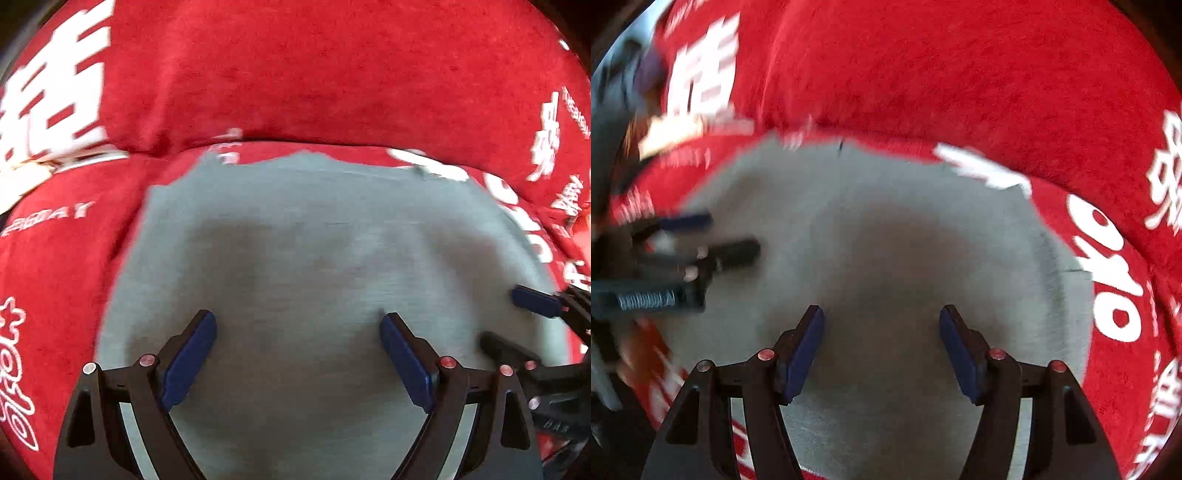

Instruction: Fold small clothes

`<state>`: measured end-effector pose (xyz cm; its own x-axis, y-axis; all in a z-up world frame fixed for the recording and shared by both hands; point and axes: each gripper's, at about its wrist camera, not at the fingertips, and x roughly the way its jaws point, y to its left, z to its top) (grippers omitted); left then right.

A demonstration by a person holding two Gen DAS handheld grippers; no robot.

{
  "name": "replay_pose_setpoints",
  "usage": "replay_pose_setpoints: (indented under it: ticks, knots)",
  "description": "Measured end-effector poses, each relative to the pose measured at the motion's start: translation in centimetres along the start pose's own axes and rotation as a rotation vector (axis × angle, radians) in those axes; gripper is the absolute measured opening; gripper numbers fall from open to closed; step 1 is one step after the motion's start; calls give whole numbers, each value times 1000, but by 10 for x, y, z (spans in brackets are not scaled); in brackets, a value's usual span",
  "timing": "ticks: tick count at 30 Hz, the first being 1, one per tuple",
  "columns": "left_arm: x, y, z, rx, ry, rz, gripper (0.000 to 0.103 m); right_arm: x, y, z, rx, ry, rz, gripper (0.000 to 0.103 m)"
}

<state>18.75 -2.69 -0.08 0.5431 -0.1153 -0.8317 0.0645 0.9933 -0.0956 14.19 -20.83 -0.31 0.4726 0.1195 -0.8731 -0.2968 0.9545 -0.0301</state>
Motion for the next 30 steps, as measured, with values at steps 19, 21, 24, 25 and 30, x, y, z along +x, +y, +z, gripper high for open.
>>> replay_pose_setpoints:
  ticks: [19,21,24,25,30]
  knots:
    - [-69,45,-54,-219,-44,-17,103,-74,-26,-56,187,-100,17,75]
    - [-70,23,-58,-180,-43,-11,103,-64,-1,-54,150,-78,32,75]
    - [-61,3,-63,-138,-12,12,103,-51,17,-53,159,-39,31,74]
    - [-57,0,-66,-131,-6,17,103,-50,21,-54,166,-31,34,74]
    - [-38,-3,-76,-75,9,90,103,-49,8,-66,191,-21,38,74]
